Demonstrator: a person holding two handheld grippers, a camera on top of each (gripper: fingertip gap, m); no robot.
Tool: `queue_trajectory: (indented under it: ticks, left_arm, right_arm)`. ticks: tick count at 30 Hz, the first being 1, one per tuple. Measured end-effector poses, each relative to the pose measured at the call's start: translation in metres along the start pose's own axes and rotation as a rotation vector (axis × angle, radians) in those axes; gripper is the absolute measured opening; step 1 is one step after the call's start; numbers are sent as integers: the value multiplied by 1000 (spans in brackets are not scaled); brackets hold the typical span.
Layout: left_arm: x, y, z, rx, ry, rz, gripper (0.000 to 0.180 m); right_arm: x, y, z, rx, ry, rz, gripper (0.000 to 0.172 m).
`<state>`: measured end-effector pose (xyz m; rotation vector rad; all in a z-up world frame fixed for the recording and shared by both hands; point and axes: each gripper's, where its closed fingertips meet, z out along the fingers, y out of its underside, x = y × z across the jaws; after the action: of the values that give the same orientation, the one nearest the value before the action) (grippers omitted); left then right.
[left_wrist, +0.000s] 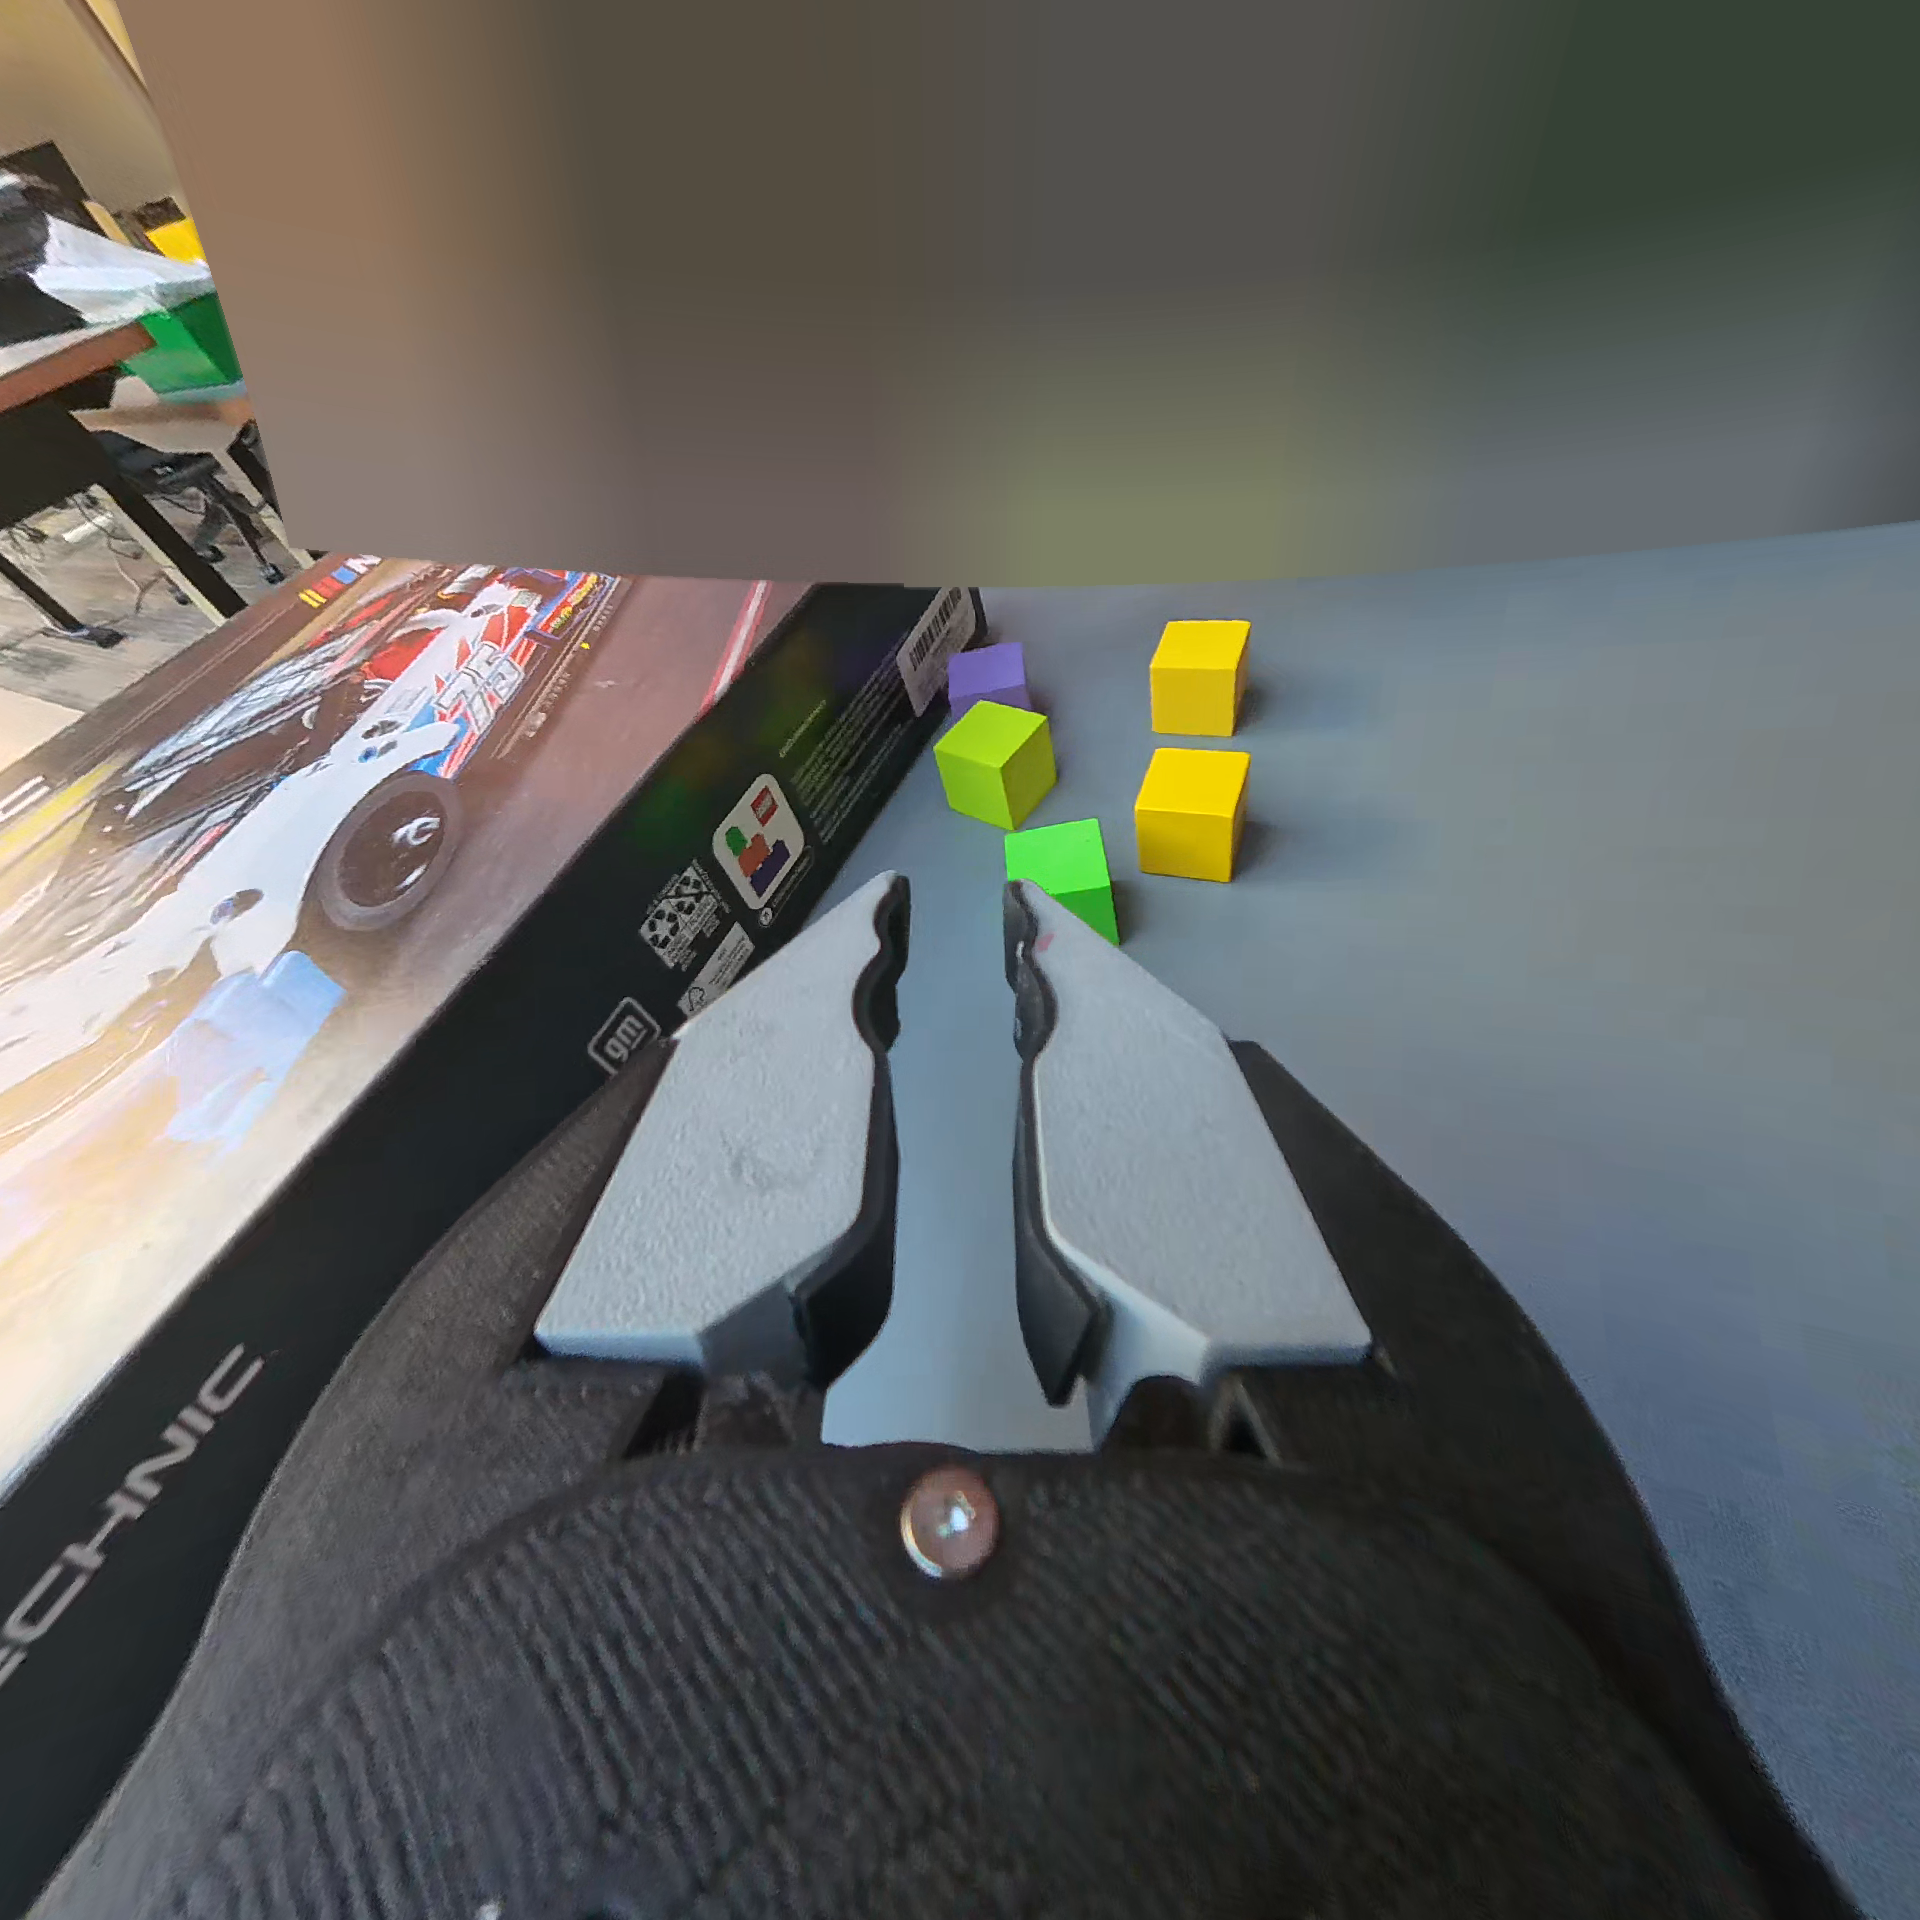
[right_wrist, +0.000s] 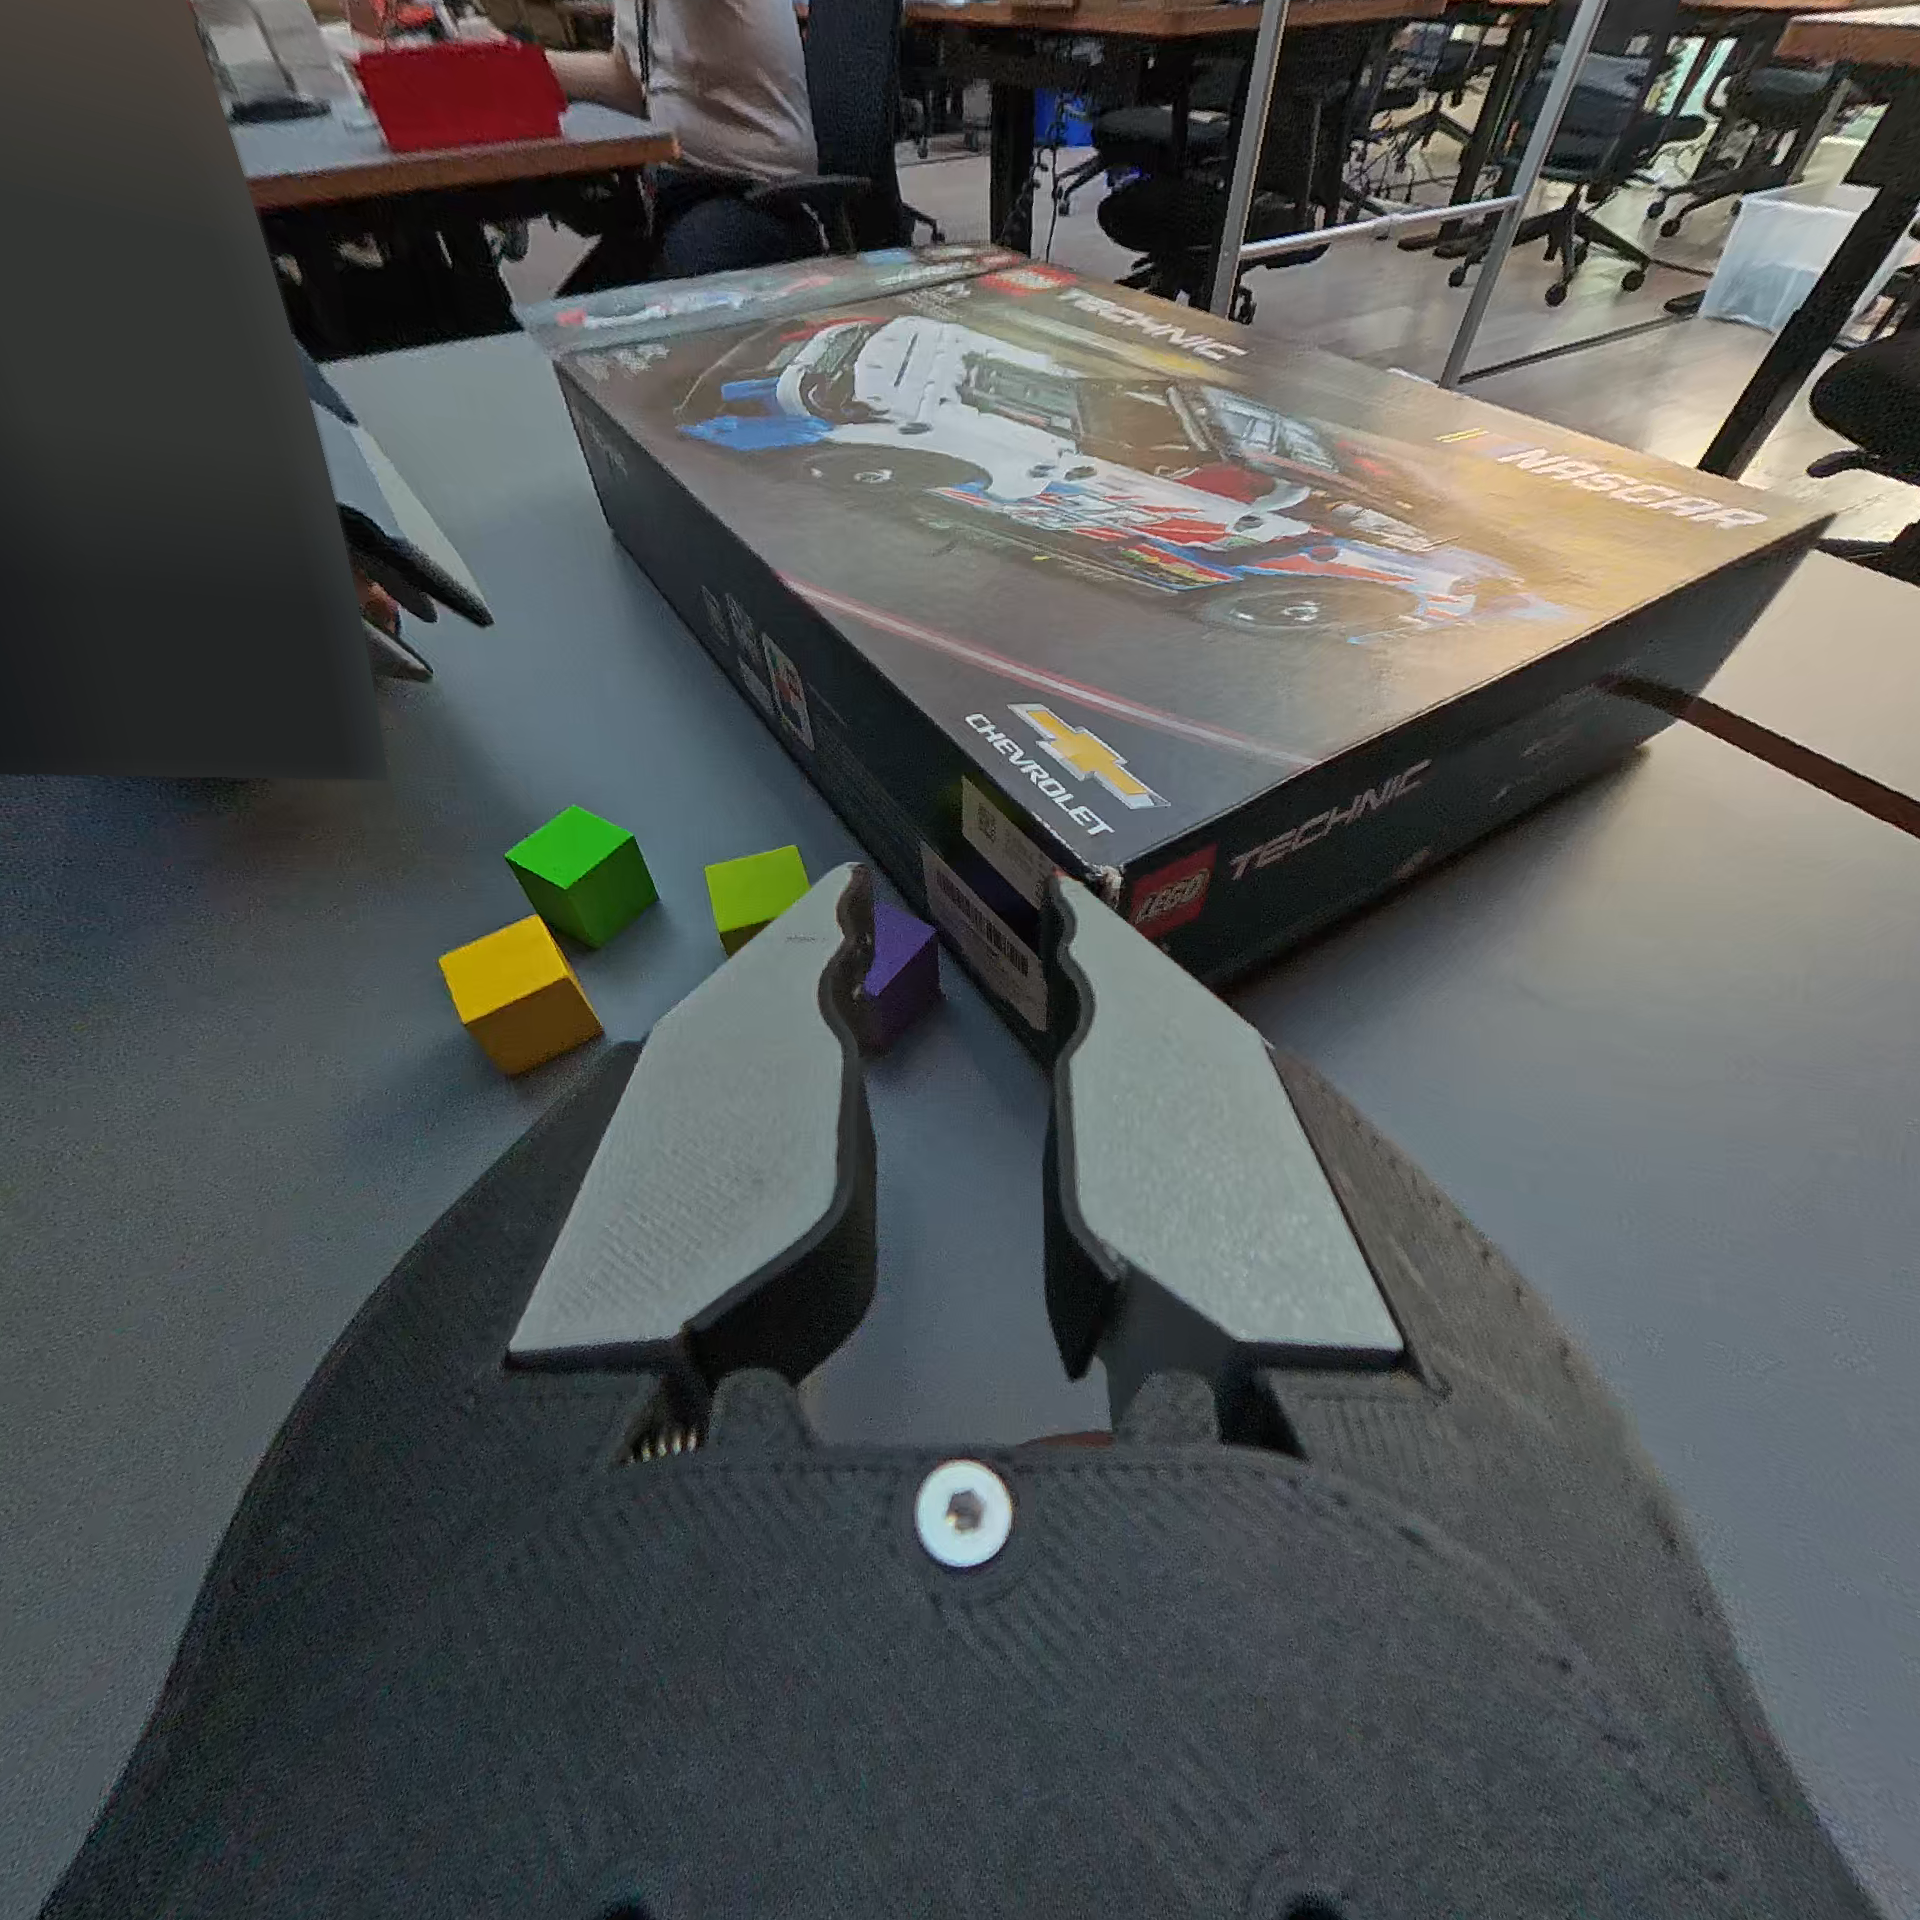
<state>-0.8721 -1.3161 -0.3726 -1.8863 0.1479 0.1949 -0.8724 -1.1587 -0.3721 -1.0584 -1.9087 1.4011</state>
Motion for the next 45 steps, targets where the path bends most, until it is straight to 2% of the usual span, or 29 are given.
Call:
queue_trajectory:
  ticks: [4, 7, 9, 10, 12, 14, 17, 19, 23, 26, 31, 34, 37, 40, 45]
  left_arm:
    - [-10, -7, -8, 72, 3, -97, 14]
    - [-21, -13, -15, 138, 15, -207, 12]
    - [-29, -15, -18, 168, 3, -256, 7]
    - [-32, -17, -19, 183, -23, -249, 0]
    - [-35, -19, -16, 181, -110, -188, 0]
    - [-29, -14, -7, 117, -133, -120, 0]
    - [-34, -7, -1, 59, -183, -115, 0]
    - [-34, -5, 1, 37, -171, -133, 0]
    - [-17, 16, 17, -131, -34, -180, 0]
    - [5, 31, 15, -241, 73, -201, 0]
    - [41, 65, -24, -411, 184, -190, 0]
    - [49, 76, -60, -439, 158, -163, 0]
    - [58, 70, -94, -450, 130, -132, 0]
    - [67, 72, -121, -527, 102, -121, 0]
    - [69, 89, -145, -657, -20, -225, 0]
  right_arm:
    - [3, -15, -12, 123, 47, 38, 26]
    - [16, -18, -15, 148, 160, 65, 30]
    - [28, -18, -20, 156, 265, 69, 26]
    - [41, -14, -26, 134, 357, 71, 26]
    - [65, -10, -45, 140, 534, 108, 25]
    - [87, 0, -65, 152, 684, 210, 25]
    - [95, 12, -79, 172, 730, 380, 29]
    - [88, 20, -81, 141, 742, 417, 27]
    - [76, 57, -85, -89, 829, 497, 26]
    - [53, 83, -91, -224, 861, 614, 22]
    - [-12, 95, -102, -308, 841, 701, 20]
    - [-38, 94, -116, -352, 821, 665, 20]
    - [-37, 91, -149, -350, 864, 634, 21]
    - [-22, 91, -180, -315, 892, 635, 23]
    - [-1, 102, -202, -270, 890, 673, 26]
